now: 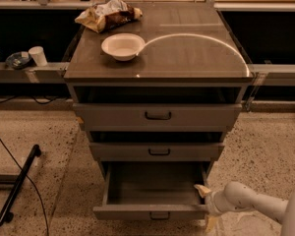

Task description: Open bottom drawer

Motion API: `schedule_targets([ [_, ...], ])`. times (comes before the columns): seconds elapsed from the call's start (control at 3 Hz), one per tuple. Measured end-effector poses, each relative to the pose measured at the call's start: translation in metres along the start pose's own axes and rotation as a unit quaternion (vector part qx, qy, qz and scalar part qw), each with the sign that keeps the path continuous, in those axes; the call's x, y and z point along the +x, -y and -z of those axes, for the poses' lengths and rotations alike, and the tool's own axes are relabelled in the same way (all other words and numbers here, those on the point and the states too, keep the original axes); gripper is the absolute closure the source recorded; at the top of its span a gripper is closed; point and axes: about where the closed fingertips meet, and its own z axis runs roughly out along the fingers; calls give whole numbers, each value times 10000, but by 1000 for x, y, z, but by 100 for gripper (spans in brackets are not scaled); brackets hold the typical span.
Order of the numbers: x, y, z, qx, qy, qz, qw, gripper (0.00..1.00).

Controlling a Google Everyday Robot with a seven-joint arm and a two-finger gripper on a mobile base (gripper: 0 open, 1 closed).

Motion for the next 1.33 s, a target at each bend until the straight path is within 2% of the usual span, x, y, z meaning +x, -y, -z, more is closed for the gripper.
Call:
schedule_targets([
  [0.33, 10, -4, -27, -235, 95, -112, 9996, 17],
  [0.67, 6, -4, -39, -373, 162, -14, 9992, 48],
  [1.0, -10, -11, -38, -503, 167, 209, 9984, 73],
  [1.33, -23, -31, -38, -706, 312, 315, 9965, 89],
])
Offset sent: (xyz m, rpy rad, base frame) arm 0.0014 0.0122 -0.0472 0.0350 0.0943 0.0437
